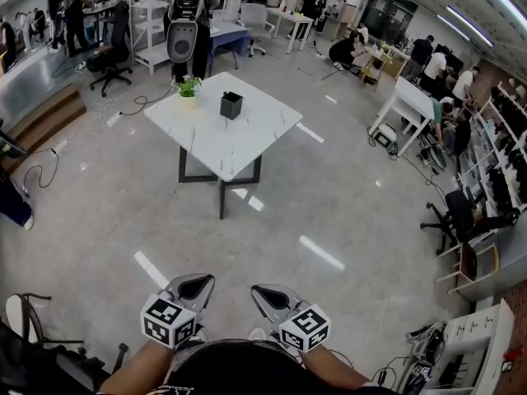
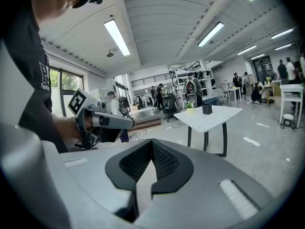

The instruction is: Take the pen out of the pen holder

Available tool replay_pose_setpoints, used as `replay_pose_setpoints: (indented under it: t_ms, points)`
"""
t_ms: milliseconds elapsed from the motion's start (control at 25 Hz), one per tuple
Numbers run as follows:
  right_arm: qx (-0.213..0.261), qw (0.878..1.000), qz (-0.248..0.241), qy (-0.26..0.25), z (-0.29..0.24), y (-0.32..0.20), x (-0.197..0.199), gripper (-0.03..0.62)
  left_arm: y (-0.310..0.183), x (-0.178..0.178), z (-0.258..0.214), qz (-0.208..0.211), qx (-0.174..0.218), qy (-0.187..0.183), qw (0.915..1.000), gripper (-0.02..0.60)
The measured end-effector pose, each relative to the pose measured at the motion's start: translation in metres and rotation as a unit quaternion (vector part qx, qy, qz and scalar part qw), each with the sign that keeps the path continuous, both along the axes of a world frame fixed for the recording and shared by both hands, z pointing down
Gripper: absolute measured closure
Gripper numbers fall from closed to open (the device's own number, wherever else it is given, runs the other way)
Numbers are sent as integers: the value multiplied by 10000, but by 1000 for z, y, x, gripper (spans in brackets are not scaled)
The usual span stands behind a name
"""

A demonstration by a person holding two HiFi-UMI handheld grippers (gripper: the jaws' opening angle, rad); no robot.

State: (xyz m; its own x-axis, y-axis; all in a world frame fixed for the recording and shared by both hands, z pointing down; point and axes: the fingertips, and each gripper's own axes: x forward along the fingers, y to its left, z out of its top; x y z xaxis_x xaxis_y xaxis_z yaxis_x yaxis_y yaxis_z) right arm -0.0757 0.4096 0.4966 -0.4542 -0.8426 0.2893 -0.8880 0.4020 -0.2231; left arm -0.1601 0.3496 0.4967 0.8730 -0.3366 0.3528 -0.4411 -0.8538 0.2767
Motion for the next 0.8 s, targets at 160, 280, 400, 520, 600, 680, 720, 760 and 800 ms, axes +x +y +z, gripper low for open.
replay_pose_setpoints:
  t_ms: [160,280,400,520,600,680,720,760,800]
  points:
    - [-23,9999,23,103,4,-2,-5,594,-1,-3,1,10,10,15,10000,525]
    - [-46,9999,61,127,5,-4,-9,594,-2,-8,1,28,13,7,10000,525]
    - [-56,9999,109,80,4,-9,-15,594,-7,-18,2,28,18,-10,10000,525]
    - [-66,9999,129,46,4,-12,-24,594,-13,-28,1,14,34,-8,10000,525]
    - [-63,9999,131,33,5,-15,-32,594,-16,-36,0,19,59,3,10000,525]
    - [-47,9999,138,21,5,-18,-41,594,-20,-44,-1,42,82,8,10000,525]
    - [-37,9999,144,13,4,-20,-46,594,-22,-48,-1,60,91,6,9999,525]
    - [-28,9999,155,7,4,-22,-50,594,-23,-52,0,79,98,-1,9999,525]
    - [-22,9998,172,2,4,-23,-55,594,-24,-56,0,99,102,-12,9999,525]
